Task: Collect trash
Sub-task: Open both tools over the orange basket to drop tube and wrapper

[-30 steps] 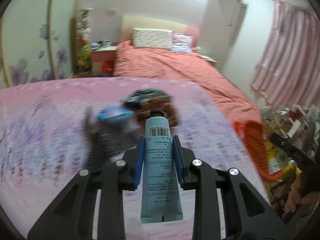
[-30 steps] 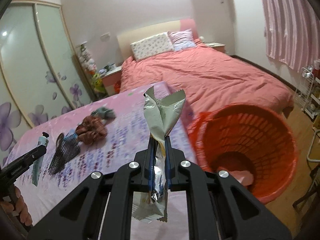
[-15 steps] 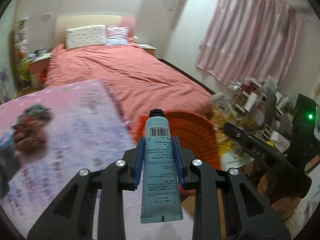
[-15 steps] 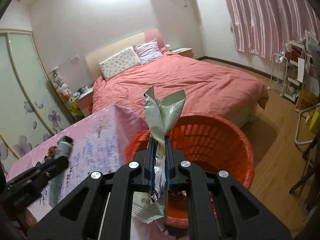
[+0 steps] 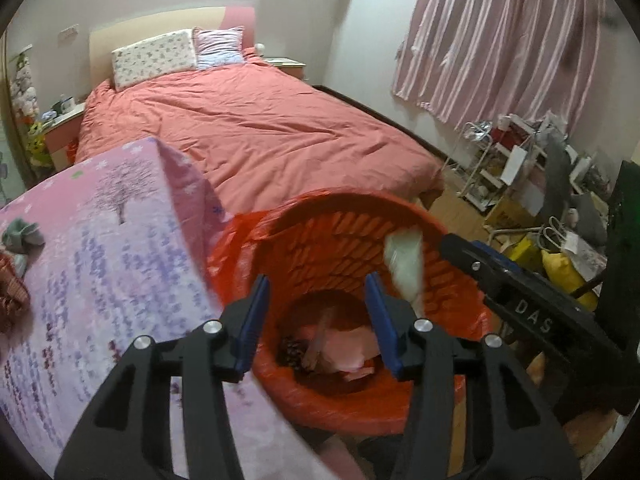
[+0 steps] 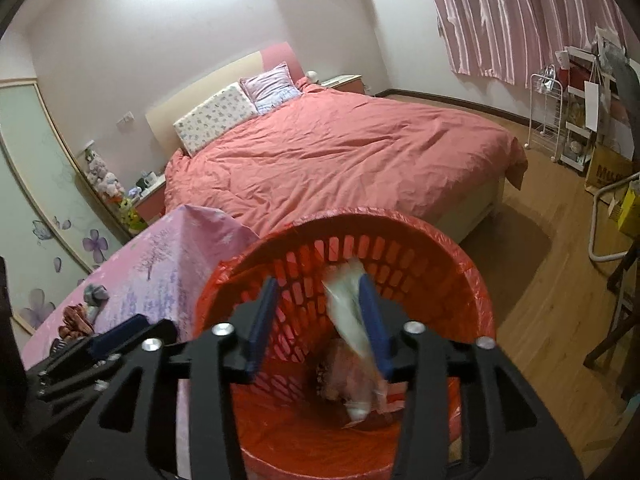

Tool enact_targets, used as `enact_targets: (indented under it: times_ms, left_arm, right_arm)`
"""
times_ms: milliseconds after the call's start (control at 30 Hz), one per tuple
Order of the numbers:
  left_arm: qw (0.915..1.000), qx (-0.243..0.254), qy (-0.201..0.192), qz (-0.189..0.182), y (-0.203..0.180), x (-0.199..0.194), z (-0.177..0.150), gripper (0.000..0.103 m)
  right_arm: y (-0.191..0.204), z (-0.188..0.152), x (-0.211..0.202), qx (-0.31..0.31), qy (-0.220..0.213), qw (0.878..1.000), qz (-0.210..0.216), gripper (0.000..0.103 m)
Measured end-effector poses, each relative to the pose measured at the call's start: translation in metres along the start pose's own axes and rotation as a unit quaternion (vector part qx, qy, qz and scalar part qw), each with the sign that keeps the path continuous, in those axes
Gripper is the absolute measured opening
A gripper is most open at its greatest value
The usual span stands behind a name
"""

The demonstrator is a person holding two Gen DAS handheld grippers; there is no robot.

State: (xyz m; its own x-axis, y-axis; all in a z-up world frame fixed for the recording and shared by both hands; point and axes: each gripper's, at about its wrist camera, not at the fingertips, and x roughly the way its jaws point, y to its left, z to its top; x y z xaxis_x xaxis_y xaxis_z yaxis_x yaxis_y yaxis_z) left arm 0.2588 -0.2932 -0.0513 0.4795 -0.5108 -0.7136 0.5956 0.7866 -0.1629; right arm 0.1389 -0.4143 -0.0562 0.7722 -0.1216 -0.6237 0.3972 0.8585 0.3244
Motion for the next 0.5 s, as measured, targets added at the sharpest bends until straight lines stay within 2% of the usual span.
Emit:
enact_targets:
  times_ms: [67,200,300,400,500]
  left_arm:
    - [0.9998,-0.002,-0.003,0.02,0.016,-0.01,-0.007,0.057]
    - [0.9982,-0.011,-0.004,0.058,0.052,-0.036,-0.024,0.061]
    - [0.995,-0.021,-0.019,0.096,0.088,-0.061,-0.034,0.065]
    - [0.9891,-0.047,-0.028,0.137,0.136,-0.089,-0.045,0.066]
    - [0.9786,-0.085,-0.033,0.185,0.193,-0.119,-0.058,0.066]
  right_arm:
    - [0.003,-0.006,0.001,-0.003,0.004,1.0,-0.004,0.05]
    - [0.012,-0.012,0.003,-0.015,0.015,1.0,-0.001,0.055]
    - [0.036,-0.021,-0.001,-0.043,0.02,0.999,0.002,0.056]
    - [0.058,-0.029,-0.002,-0.063,0.027,0.998,0.014,0.057]
    - [0.084,-0.039,-0.003,-0.087,0.031,0.995,0.028,0.057]
